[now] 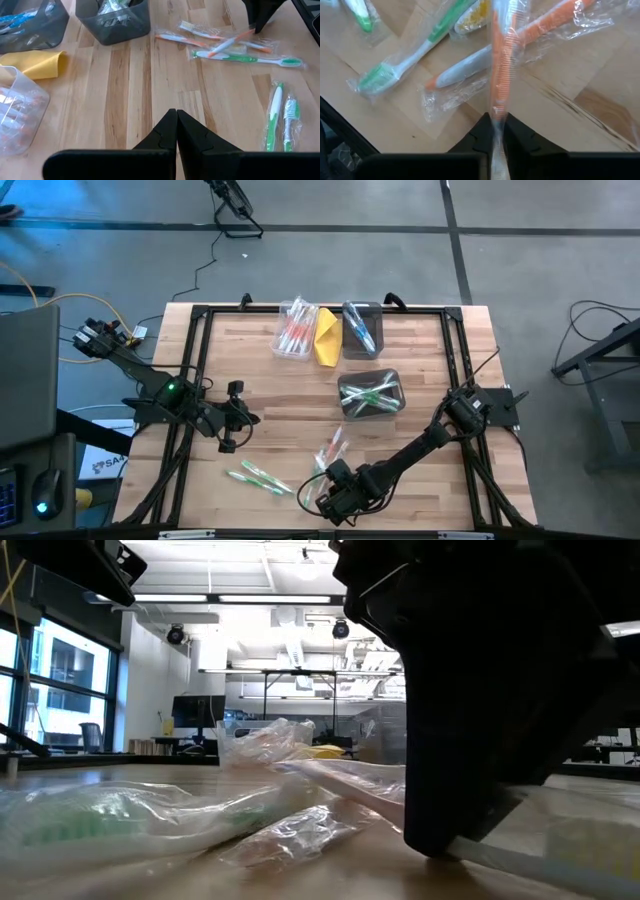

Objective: Pick & Place Toothbrushes
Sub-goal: Put the orange toothbrush into the transparent bin

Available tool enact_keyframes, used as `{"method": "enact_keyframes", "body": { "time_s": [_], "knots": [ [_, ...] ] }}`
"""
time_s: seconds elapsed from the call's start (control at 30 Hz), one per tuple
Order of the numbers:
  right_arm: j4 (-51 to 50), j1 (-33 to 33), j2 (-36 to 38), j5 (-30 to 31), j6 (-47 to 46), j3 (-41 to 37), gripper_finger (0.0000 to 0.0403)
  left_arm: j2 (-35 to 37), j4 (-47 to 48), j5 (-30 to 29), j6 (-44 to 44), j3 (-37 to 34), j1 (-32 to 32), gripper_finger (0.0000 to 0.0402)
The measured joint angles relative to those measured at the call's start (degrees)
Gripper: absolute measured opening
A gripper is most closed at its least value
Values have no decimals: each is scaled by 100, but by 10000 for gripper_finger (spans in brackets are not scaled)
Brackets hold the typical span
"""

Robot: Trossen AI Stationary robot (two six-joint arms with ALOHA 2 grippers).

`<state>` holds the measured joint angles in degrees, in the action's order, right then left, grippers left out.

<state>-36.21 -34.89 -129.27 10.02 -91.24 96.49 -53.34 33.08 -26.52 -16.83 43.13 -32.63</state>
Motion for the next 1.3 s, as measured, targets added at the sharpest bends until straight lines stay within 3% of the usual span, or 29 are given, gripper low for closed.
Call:
{"method": "enact_keyframes", "body": {
  "time_s": [0.37,0.63,1.3],
  "knots": [
    [46,0,86,129,62,-15,8,2,0,-3,-1,0,1,3],
    [-69,13,546,456,321,-11,8,0,4,-10,-1,0,1,3],
    [-2204,55,1924,1560,508,-2,6,2,-2,-20,1,0,1,3]
  ]
}}
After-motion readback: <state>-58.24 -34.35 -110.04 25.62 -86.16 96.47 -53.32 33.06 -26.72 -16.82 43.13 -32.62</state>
